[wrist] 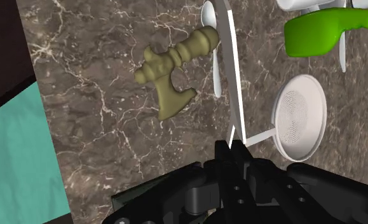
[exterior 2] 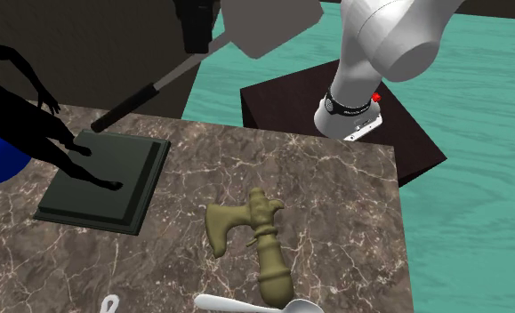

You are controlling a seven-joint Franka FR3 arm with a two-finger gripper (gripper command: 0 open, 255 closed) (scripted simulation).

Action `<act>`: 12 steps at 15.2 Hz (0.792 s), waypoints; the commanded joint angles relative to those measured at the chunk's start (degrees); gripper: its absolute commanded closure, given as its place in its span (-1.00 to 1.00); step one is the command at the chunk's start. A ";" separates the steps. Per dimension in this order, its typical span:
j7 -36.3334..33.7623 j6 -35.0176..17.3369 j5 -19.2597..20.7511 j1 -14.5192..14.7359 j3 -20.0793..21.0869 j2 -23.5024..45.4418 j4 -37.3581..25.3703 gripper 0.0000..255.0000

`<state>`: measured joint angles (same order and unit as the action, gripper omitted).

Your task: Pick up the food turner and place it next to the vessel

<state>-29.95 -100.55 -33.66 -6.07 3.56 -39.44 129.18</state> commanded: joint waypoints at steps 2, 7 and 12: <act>2.97 0.29 1.18 -0.75 -2.45 5.32 -4.01 1.00; 7.40 1.32 2.29 -1.74 -6.21 14.54 -11.79 1.00; 11.31 3.47 2.42 -2.67 -9.69 24.33 -21.36 1.00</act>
<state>-19.71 -97.93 -31.27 -8.42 -5.12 -17.51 110.38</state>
